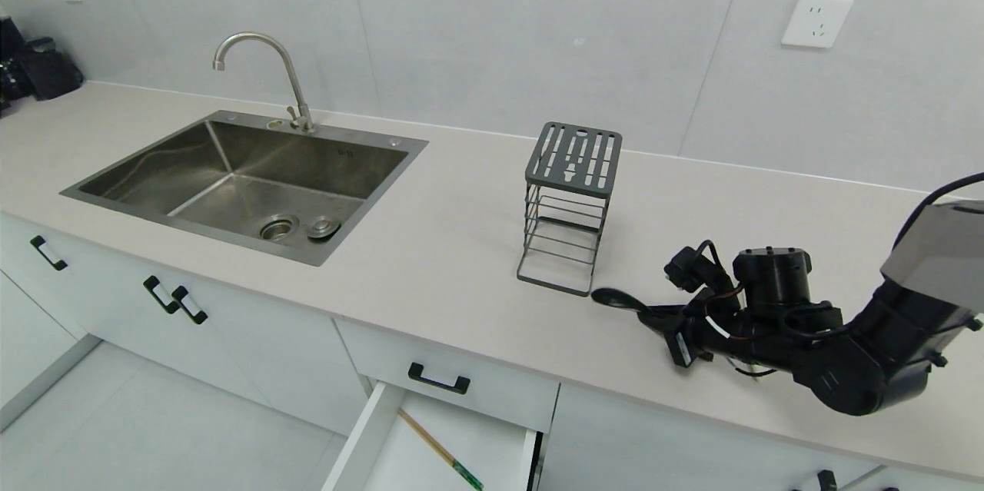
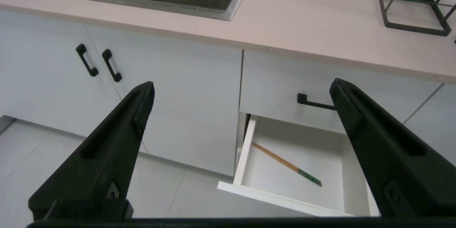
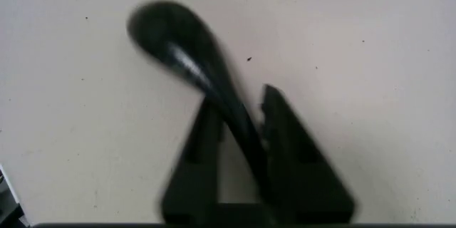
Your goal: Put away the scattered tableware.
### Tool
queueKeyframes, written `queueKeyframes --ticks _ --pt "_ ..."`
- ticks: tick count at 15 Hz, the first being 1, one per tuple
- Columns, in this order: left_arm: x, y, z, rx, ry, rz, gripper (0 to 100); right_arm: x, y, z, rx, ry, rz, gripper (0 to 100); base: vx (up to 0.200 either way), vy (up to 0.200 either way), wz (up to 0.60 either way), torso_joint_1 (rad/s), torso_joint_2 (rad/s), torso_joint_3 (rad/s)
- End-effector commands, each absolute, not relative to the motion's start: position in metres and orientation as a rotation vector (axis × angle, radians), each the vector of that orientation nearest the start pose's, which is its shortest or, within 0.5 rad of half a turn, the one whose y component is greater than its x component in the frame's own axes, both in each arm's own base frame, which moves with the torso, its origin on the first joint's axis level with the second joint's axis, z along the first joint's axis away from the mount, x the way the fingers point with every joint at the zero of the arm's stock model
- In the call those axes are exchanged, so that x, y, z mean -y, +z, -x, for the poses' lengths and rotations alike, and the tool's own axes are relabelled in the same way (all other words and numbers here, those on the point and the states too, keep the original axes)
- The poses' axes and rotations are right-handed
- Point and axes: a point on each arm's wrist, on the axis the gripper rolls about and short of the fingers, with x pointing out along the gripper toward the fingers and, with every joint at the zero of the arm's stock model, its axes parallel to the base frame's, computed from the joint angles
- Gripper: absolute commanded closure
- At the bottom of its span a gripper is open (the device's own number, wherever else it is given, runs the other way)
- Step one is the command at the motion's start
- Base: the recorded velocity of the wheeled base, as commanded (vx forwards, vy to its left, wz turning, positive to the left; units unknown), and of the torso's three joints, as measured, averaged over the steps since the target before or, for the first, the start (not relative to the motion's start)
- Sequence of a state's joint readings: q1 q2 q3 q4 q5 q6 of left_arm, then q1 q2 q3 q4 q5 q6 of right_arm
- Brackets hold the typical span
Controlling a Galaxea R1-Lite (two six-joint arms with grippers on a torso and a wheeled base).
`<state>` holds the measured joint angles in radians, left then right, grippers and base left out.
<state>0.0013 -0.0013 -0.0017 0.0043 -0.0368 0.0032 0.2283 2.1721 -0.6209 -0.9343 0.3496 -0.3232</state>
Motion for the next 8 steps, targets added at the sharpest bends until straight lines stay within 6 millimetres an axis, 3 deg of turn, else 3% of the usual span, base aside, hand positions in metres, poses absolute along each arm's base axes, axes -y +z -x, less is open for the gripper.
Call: queueKeyframes --ticks 1,4,8 --pt "0.001 0.075 0.023 -0.003 -0.035 -0.005 0 -0.088 0.027 -0.316 -0.476 0.667 0.274 100 0.000 0.000 0.00 0.000 0.00 0.000" --pt "0.001 0.075 0.023 -0.003 -0.035 -0.003 0 -0.099 0.046 -0.296 -0.432 0.712 0.285 100 0.000 0.000 0.00 0.000 0.00 0.000" --pt "0.001 0.075 0.023 -0.003 -0.035 -0.003 0 -0.120 0.086 -0.239 -0.349 0.825 0.261 100 0.000 0.000 0.00 0.000 0.00 0.000"
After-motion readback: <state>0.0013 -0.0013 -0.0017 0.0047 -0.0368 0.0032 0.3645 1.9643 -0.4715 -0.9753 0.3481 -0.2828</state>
